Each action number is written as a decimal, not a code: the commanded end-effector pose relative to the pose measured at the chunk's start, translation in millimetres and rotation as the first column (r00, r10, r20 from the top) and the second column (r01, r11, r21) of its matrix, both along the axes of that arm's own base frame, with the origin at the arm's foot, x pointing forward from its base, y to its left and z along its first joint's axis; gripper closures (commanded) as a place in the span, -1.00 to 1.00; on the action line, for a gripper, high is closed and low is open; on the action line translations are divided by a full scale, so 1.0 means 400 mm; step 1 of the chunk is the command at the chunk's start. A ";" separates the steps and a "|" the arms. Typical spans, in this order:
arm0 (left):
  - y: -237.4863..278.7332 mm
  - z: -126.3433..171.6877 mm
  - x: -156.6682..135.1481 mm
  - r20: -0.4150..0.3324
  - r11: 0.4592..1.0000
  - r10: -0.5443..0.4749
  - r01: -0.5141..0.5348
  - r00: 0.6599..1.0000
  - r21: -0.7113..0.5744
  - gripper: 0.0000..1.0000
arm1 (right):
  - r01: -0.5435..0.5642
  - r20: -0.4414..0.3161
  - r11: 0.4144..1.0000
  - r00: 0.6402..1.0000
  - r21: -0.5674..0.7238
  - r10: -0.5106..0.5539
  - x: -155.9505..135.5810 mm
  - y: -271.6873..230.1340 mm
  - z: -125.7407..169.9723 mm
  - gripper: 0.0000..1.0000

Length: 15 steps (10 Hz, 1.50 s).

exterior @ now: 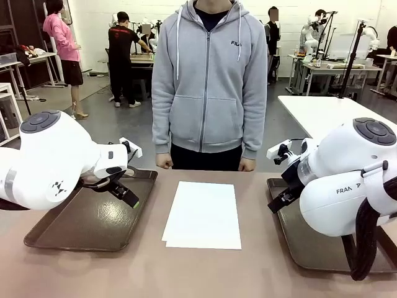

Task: Sort the A4 documents.
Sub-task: Receive the A4 Paper.

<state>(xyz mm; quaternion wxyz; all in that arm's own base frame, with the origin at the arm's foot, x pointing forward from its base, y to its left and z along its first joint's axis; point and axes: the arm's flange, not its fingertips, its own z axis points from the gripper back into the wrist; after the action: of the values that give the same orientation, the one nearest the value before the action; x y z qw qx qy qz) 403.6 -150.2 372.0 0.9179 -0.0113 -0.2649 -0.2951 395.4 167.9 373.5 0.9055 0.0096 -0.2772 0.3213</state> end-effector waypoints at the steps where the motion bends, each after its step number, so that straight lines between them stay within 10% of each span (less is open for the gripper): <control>1: 0.000 0.000 0.000 0.000 1.000 0.000 0.000 1.000 0.000 -1.00 | 0.000 0.000 1.000 1.000 0.001 0.000 0.000 0.000 0.000 -1.00; 15: 0.024 0.022 -0.015 0.017 0.998 0.025 -0.026 1.000 0.054 -1.00 | 0.042 0.036 0.999 0.998 -0.017 -0.041 -0.007 -0.015 0.035 -1.00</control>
<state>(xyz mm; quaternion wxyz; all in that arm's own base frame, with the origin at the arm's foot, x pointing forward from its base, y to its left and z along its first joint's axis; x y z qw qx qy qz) 404.8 -146.2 373.8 0.9177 -0.0057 -0.2658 -0.2953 396.6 164.7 377.7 0.9052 0.0070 -0.2819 0.3178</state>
